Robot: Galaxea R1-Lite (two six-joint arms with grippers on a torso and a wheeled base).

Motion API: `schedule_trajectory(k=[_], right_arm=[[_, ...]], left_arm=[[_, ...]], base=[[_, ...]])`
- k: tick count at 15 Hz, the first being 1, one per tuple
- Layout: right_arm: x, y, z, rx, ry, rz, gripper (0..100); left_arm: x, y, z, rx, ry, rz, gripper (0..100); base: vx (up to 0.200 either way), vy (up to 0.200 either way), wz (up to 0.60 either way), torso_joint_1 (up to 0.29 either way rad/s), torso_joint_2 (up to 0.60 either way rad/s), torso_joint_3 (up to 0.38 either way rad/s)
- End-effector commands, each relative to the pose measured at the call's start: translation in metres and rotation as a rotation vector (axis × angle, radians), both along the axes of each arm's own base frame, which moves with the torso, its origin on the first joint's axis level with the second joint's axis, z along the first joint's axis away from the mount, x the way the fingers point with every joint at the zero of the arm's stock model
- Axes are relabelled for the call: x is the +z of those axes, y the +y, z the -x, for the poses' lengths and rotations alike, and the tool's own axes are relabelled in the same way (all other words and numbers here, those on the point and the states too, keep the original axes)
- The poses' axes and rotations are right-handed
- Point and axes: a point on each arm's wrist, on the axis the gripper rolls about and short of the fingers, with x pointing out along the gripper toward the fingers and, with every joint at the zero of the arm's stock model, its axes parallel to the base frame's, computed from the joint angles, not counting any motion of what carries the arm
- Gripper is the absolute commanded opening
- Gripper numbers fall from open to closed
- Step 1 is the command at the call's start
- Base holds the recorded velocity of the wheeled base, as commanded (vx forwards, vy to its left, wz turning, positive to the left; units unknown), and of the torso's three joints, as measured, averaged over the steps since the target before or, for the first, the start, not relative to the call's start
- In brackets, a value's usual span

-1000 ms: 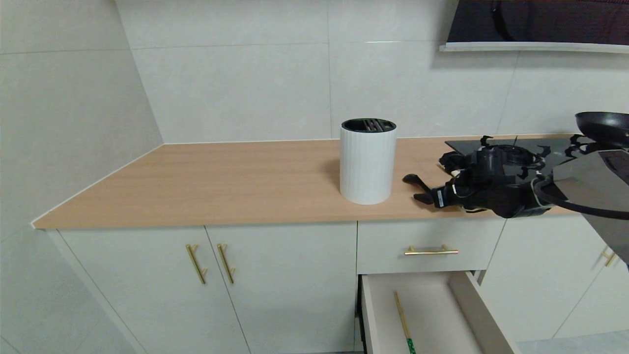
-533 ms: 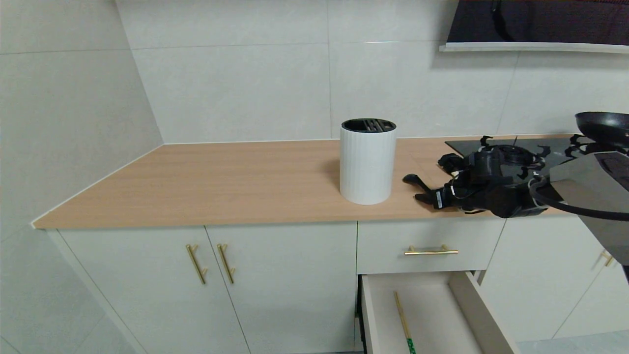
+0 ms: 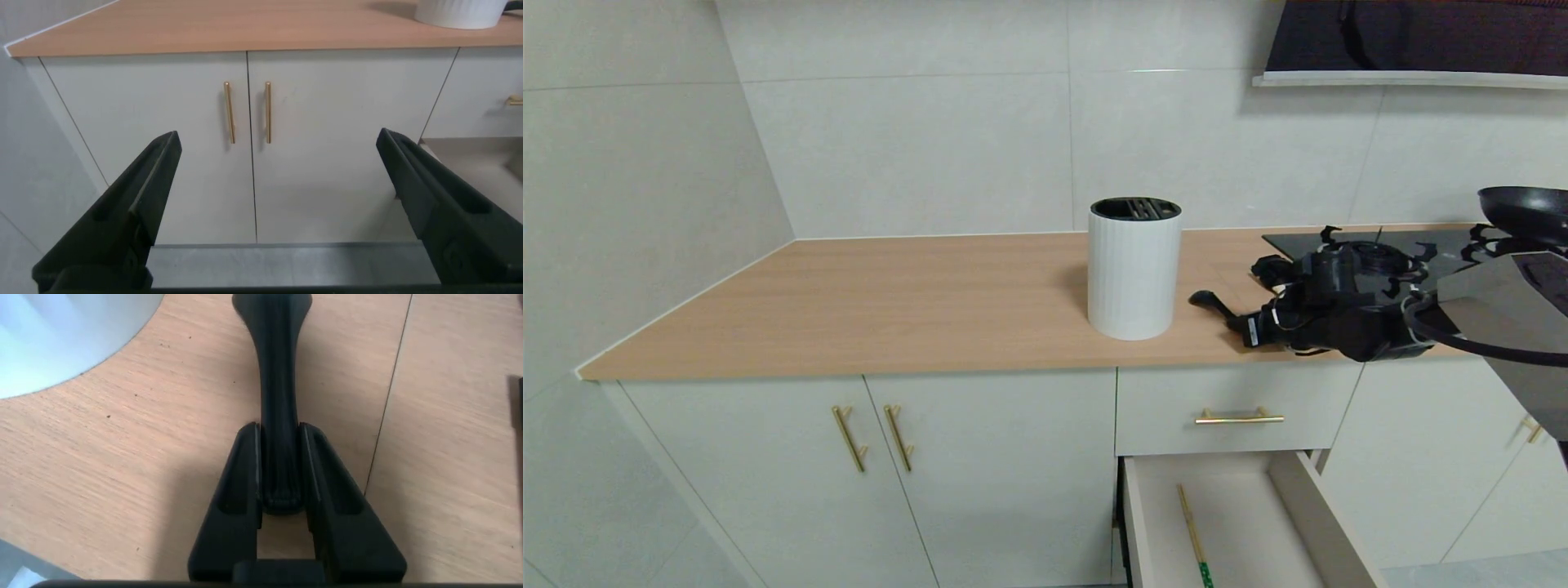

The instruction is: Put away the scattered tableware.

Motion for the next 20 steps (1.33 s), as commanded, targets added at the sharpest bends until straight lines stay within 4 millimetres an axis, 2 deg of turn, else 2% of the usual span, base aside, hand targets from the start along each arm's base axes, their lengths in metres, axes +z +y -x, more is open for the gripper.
schedule_trajectory(k=[1,3,5,6,8,9,10,12,14,16,20], right_arm=[[0.005,0.000,0.000,-0.016,0.012,0.010,0],[0.013,-0.001,0.002,-0.059,-0.002,0.019,0],[0.039,-0.004,0.015,-0.113,0.000,-0.017,0],[0.058,-0.005,0.028,-0.129,0.013,-0.045,0],[0.099,-0.010,0.064,-0.157,0.035,-0.092,0],[0.109,-0.011,0.078,-0.168,0.053,-0.107,0],[0.131,-0.015,0.115,-0.174,0.048,-0.126,0],[0.147,-0.021,0.165,-0.173,0.033,-0.125,0],[0.147,-0.025,0.200,-0.175,0.064,-0.119,0],[0.137,-0.028,0.228,-0.181,0.155,-0.099,0],[0.128,-0.032,0.252,-0.188,0.280,-0.084,0]], left_arm=[[0.000,0.000,0.000,0.001,0.001,0.002,100],[0.000,0.000,0.000,0.001,-0.001,0.000,100],[0.000,0.000,0.000,0.001,0.001,0.002,100],[0.000,0.000,0.000,0.001,0.001,0.002,100],[0.000,0.000,0.000,0.001,0.001,0.000,100],[0.000,0.000,0.000,0.001,0.001,0.002,100],[0.000,0.000,0.000,0.001,0.001,0.000,100],[0.000,0.000,0.000,0.001,0.001,0.000,100],[0.000,0.000,0.000,0.001,0.001,0.000,100],[0.000,0.000,0.000,0.001,0.001,0.000,100],[0.000,0.000,0.000,0.001,0.001,0.000,100]], base=[[0.000,0.000,0.00,0.000,0.00,0.000],[0.000,0.000,0.00,0.000,0.00,0.000],[0.000,0.000,0.00,0.000,0.00,0.000],[0.000,0.000,0.00,0.000,0.00,0.000],[0.000,0.000,0.00,0.000,0.00,0.000],[0.000,0.000,0.00,0.000,0.00,0.000],[0.000,0.000,0.00,0.000,0.00,0.000],[0.000,0.000,0.00,0.000,0.00,0.000],[0.000,0.000,0.00,0.000,0.00,0.000],[0.000,0.000,0.00,0.000,0.00,0.000],[0.000,0.000,0.00,0.000,0.00,0.000]])
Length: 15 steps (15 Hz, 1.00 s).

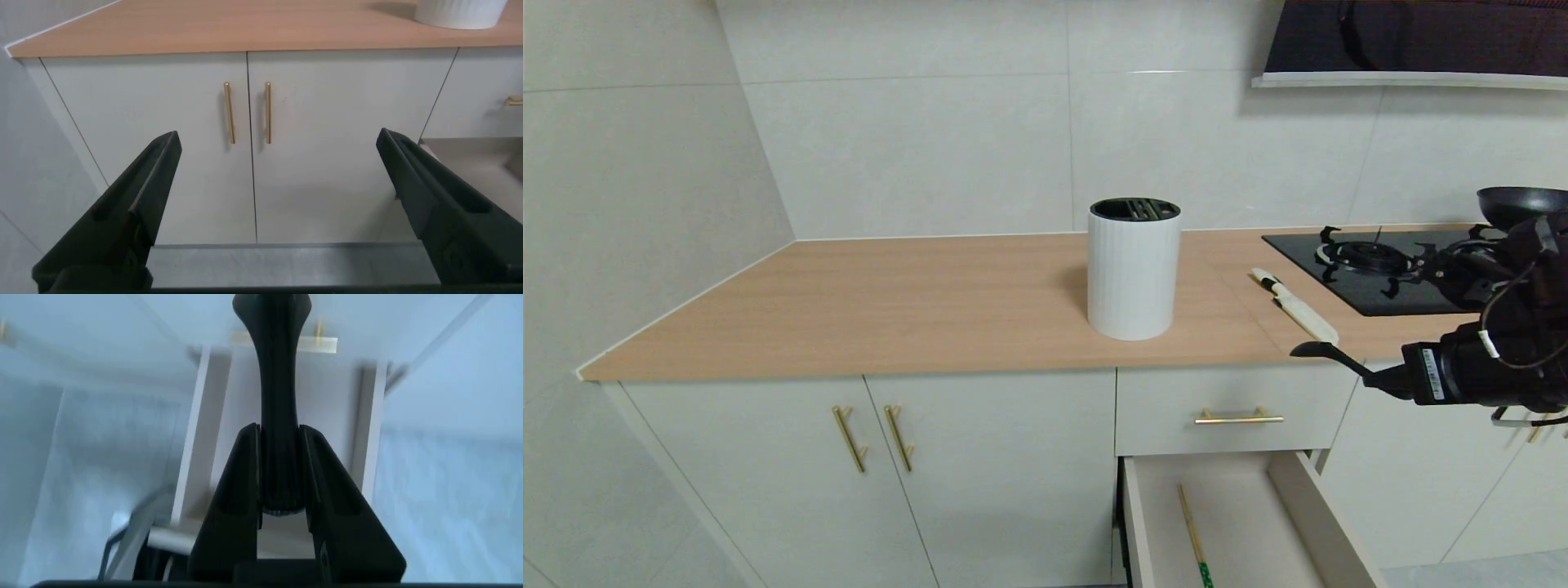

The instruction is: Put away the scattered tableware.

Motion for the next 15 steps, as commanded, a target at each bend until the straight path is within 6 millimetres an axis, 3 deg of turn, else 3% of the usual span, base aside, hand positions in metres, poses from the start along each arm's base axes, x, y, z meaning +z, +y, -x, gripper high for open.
schedule_trajectory(k=[1,3,15], right_arm=[[-0.008,-0.003,0.017,0.011,0.028,0.007,0],[-0.022,-0.004,0.016,0.064,0.056,0.064,0],[-0.037,-0.003,0.002,0.059,0.096,0.070,0]], left_arm=[[0.000,0.000,0.000,0.001,-0.001,0.001,100],[0.000,0.000,0.000,0.001,0.001,0.001,100],[0.000,0.000,0.000,0.001,0.001,0.001,100]], base=[[0.000,0.000,0.00,0.000,0.00,0.000],[0.000,0.000,0.00,0.000,0.00,0.000],[0.000,0.000,0.00,0.000,0.00,0.000]])
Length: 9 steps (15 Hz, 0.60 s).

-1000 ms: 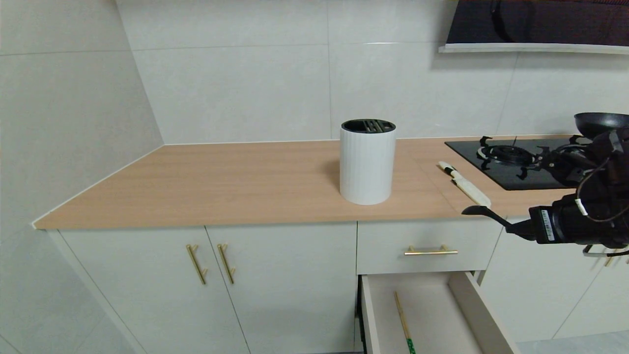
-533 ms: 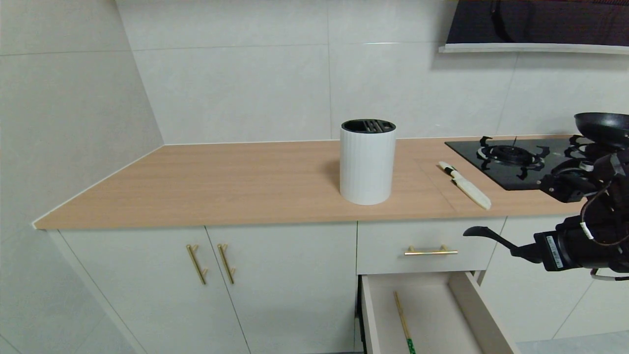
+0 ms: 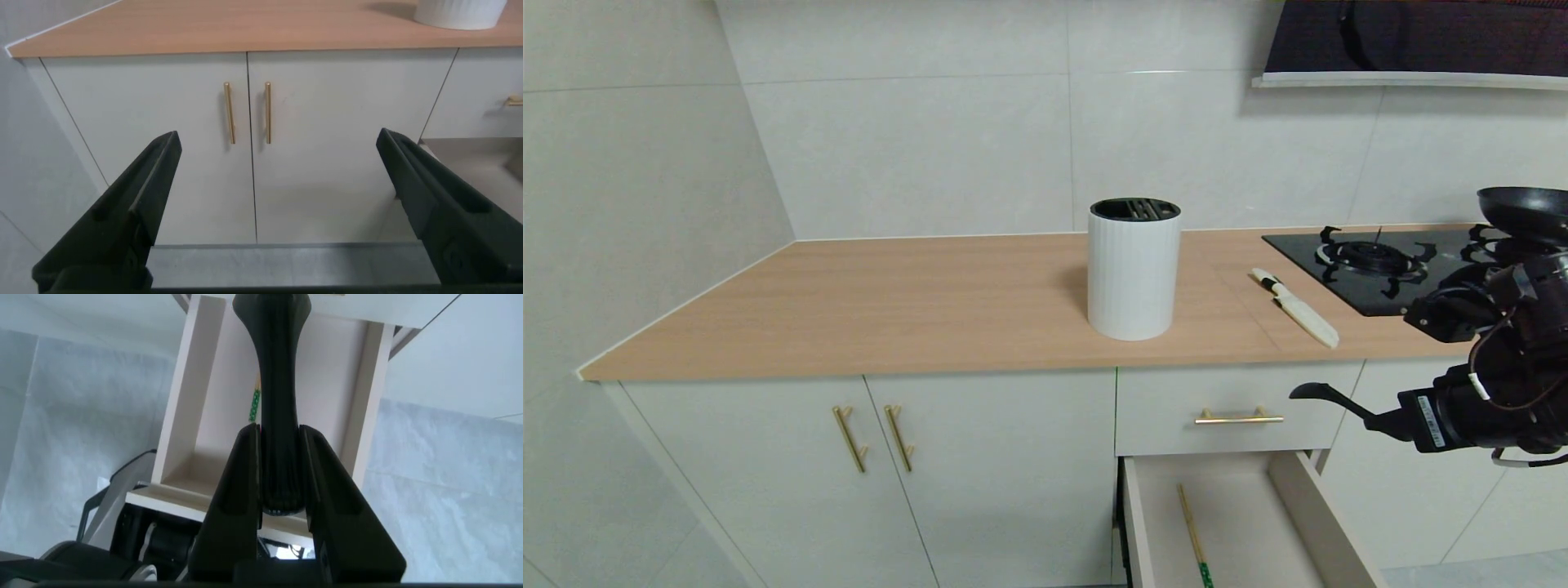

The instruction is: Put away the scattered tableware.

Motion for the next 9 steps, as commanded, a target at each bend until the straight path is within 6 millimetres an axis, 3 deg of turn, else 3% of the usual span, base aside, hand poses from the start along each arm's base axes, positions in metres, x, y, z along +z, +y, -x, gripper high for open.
schedule_trajectory(k=[1,4,9], right_arm=[[-0.0036,0.0003,-0.0027,0.001,0.015,0.001,0],[-0.0059,0.0004,-0.0038,0.001,0.024,0.002,0],[-0.0061,0.0005,-0.0042,0.001,0.024,0.002,0]], left_arm=[[0.0000,0.0000,0.0000,0.001,0.001,0.002,100],[0.0000,0.0000,0.0000,0.001,0.001,0.000,100],[0.0000,0.0000,0.0000,0.001,0.001,0.000,100]], base=[[0.000,0.000,0.00,0.000,0.00,0.000],[0.000,0.000,0.00,-0.110,0.25,0.157],[0.000,0.000,0.00,-0.187,0.47,0.277]])
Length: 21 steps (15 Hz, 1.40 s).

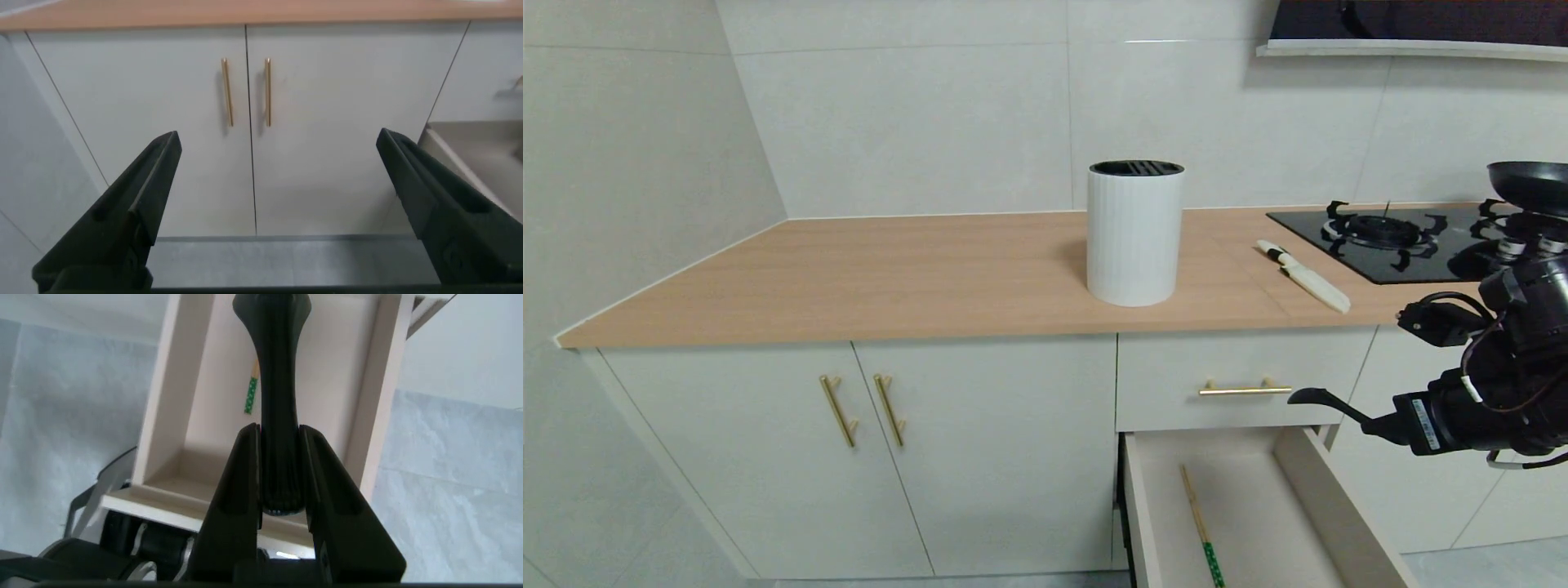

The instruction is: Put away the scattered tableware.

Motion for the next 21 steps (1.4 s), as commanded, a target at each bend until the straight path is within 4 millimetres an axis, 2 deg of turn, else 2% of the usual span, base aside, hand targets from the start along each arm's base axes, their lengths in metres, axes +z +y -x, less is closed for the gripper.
schedule_trajectory(k=[1,4,12,19,21], right_arm=[[-0.002,0.000,-0.001,0.001,0.009,0.000,0],[-0.010,0.001,-0.006,0.001,0.039,0.003,0],[-0.014,0.001,-0.007,0.001,0.056,0.005,0],[-0.027,0.002,-0.015,0.007,0.071,0.005,0],[-0.043,0.006,-0.027,0.016,0.076,0.003,0]], left_arm=[[0.000,0.000,0.000,0.001,0.001,0.001,100],[0.000,0.000,0.000,0.001,0.001,0.000,100],[0.000,0.000,0.000,0.001,0.001,0.001,100],[0.000,0.000,0.000,0.001,0.001,0.000,100],[0.000,0.000,0.000,0.001,0.001,0.001,100]], base=[[0.000,0.000,0.00,-0.188,0.47,0.305],[0.000,0.000,0.00,-0.172,0.48,0.303],[0.000,0.000,0.00,-0.137,0.46,0.317],[0.000,0.000,0.00,-0.018,0.08,0.059],[0.000,0.000,0.00,0.000,0.00,0.000]])
